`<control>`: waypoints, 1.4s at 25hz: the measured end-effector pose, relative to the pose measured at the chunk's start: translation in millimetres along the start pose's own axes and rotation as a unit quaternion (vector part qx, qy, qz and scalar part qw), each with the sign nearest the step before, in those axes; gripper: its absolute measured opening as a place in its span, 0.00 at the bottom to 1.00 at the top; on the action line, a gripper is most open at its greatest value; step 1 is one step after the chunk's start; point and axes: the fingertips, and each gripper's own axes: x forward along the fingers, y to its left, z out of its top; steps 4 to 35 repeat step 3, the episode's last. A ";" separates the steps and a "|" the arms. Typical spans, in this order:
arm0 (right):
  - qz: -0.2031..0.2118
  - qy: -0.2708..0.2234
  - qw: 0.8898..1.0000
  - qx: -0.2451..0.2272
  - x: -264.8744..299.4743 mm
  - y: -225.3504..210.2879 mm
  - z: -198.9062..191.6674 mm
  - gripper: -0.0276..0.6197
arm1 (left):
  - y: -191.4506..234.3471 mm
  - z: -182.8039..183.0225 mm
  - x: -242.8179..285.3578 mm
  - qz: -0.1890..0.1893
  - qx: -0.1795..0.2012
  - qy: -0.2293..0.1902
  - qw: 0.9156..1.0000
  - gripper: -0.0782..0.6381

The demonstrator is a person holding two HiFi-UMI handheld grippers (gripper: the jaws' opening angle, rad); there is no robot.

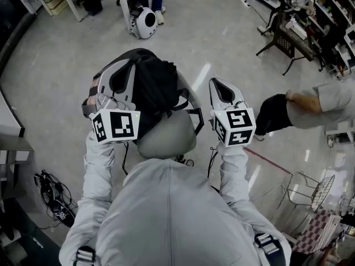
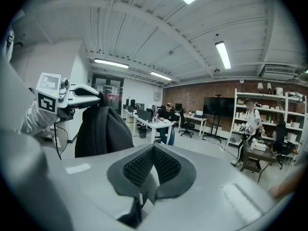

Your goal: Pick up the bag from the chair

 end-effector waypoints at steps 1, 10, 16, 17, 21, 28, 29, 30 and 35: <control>0.000 0.001 1.000 0.000 1.9 0.0 -1.0 0.06 | -0.3 -1.7 1.5 -0.001 0.000 0.000 1.000 0.13; 0.000 0.002 1.000 -0.001 6.0 0.5 -3.0 0.06 | -0.8 -5.7 4.3 -0.002 -0.001 0.000 1.000 0.13; 0.000 0.002 1.000 -0.001 6.0 0.5 -3.0 0.06 | -0.8 -5.7 4.3 -0.002 -0.001 0.000 1.000 0.13; 0.000 0.002 1.000 -0.001 6.0 0.5 -3.0 0.06 | -0.8 -5.7 4.3 -0.002 -0.001 0.000 1.000 0.13; 0.000 0.002 1.000 -0.001 6.0 0.5 -3.0 0.06 | -0.8 -5.7 4.3 -0.002 -0.001 0.000 1.000 0.13; 0.000 0.002 1.000 -0.001 6.0 0.5 -3.0 0.06 | -0.8 -5.7 4.3 -0.002 -0.001 0.000 1.000 0.13; 0.000 0.002 1.000 -0.001 6.0 0.5 -3.0 0.06 | -0.8 -5.7 4.3 -0.002 -0.001 0.000 1.000 0.13; 0.000 0.002 1.000 -0.001 6.0 0.5 -3.0 0.06 | -0.8 -5.7 4.3 -0.002 -0.001 0.000 1.000 0.13; 0.000 0.002 1.000 -0.001 6.0 0.5 -3.0 0.06 | -0.8 -5.7 4.3 -0.002 -0.001 0.000 1.000 0.13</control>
